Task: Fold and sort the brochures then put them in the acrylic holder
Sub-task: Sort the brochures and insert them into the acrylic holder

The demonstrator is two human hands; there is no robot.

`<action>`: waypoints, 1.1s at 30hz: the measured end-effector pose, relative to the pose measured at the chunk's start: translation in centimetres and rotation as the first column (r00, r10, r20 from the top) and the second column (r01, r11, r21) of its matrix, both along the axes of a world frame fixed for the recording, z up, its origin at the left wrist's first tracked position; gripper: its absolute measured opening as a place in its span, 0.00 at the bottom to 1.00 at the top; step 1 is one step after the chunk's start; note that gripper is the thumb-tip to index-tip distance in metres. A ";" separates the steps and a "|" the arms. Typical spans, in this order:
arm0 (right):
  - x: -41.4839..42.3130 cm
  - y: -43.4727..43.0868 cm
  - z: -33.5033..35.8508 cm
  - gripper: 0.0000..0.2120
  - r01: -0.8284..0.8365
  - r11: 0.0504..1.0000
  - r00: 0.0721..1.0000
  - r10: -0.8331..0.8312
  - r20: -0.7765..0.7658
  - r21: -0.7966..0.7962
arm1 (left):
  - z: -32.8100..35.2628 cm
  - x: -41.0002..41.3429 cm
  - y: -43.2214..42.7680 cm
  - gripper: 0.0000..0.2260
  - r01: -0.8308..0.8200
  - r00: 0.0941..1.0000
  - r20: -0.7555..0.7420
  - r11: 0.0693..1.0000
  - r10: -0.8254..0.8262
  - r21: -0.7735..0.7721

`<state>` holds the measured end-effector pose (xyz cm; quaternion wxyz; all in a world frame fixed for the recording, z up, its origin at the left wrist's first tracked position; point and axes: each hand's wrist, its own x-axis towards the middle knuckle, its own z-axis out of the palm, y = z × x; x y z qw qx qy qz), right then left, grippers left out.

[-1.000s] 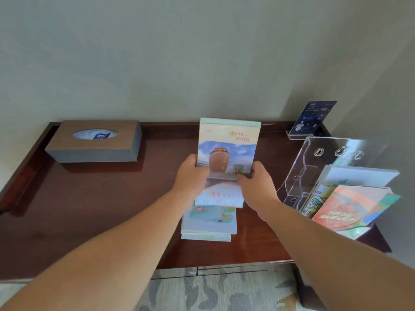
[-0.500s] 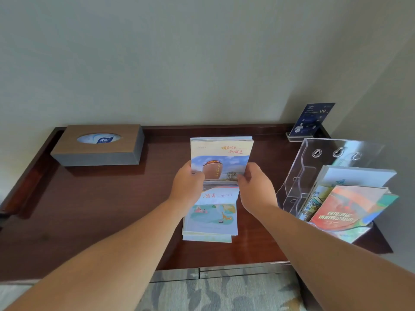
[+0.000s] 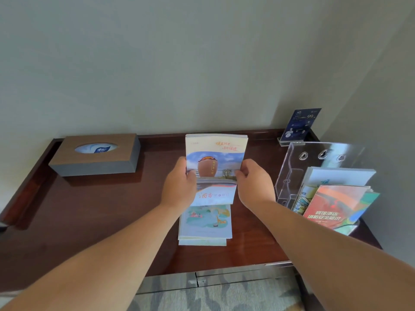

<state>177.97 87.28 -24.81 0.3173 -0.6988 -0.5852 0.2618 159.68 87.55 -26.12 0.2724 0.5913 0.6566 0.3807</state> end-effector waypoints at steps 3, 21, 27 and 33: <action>1.1 0.9 3.5 0.04 -0.019 0.996 0.999 0.017 0.027 0.085 | 3.1 0.8 1.2 0.04 -0.022 0.999 0.026 0.996 0.020 0.091; 21.0 0.7 17.2 0.05 -0.002 0.953 0.997 -0.020 0.071 0.302 | 15.7 20.1 3.6 0.04 0.074 0.988 0.110 0.950 -0.112 0.304; 25.9 0.7 15.6 0.06 -0.033 0.959 0.998 0.018 0.053 0.283 | 14.5 24.6 2.8 0.06 0.076 0.992 0.078 0.963 -0.099 0.258; 27.9 0.2 13.0 0.12 -0.095 0.977 0.994 0.083 0.070 0.191 | 12.4 26.0 1.4 0.04 0.068 0.996 0.041 0.986 -0.075 0.150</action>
